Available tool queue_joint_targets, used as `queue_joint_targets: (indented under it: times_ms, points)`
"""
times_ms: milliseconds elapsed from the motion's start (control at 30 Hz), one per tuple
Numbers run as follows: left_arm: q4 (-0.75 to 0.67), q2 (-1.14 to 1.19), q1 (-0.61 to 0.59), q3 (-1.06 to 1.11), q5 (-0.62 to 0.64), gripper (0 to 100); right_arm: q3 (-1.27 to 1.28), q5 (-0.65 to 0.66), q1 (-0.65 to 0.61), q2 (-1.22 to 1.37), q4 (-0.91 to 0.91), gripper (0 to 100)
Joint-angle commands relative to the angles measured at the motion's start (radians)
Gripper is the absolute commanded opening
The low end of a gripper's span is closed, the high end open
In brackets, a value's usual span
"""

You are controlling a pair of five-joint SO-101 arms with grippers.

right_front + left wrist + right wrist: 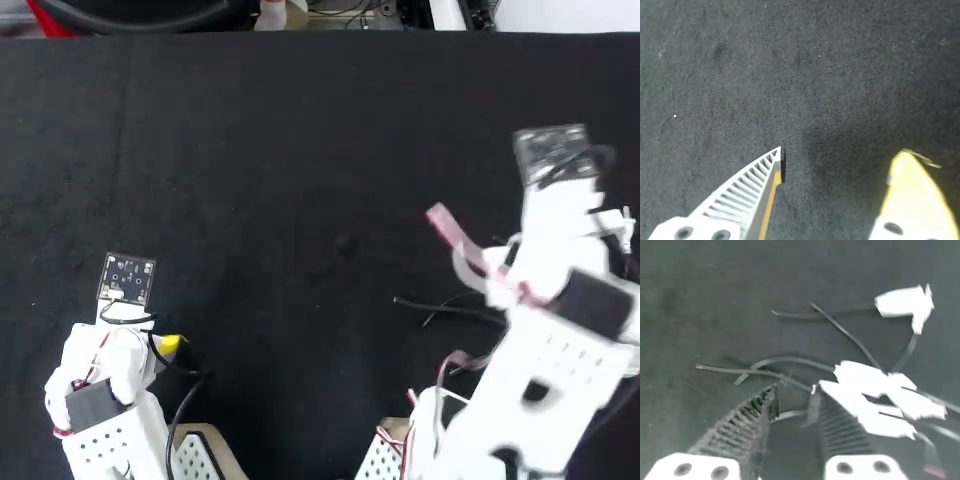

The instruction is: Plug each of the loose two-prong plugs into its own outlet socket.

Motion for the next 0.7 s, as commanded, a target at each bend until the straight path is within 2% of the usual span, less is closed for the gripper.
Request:
queue_joint_targets:
  times_ms: [0, 200, 400, 533, 667]
  points:
    - [0.000, -0.009, 0.016, -0.005, -0.008, 19, 0.282, -0.012, -0.163, -0.189, -0.112, 3.8]
    - [0.005, -0.009, 0.016, -0.008, -0.006, 3, 0.852, -0.006, -0.265, -0.467, -0.539, 3.9]
    - [0.006, -0.009, 0.082, -0.002, -0.006, 3, 1.330, -0.008, -0.336, -0.832, -0.858, 3.9]
    - [0.006, -0.009, 0.104, -0.001, -0.006, 3, 1.328, -0.014, -0.336, -1.017, -0.681, 4.0]
    - [0.003, -0.009, 0.097, 0.016, -0.006, 3, 1.323, -0.008, -0.339, -1.072, -0.374, 4.2]
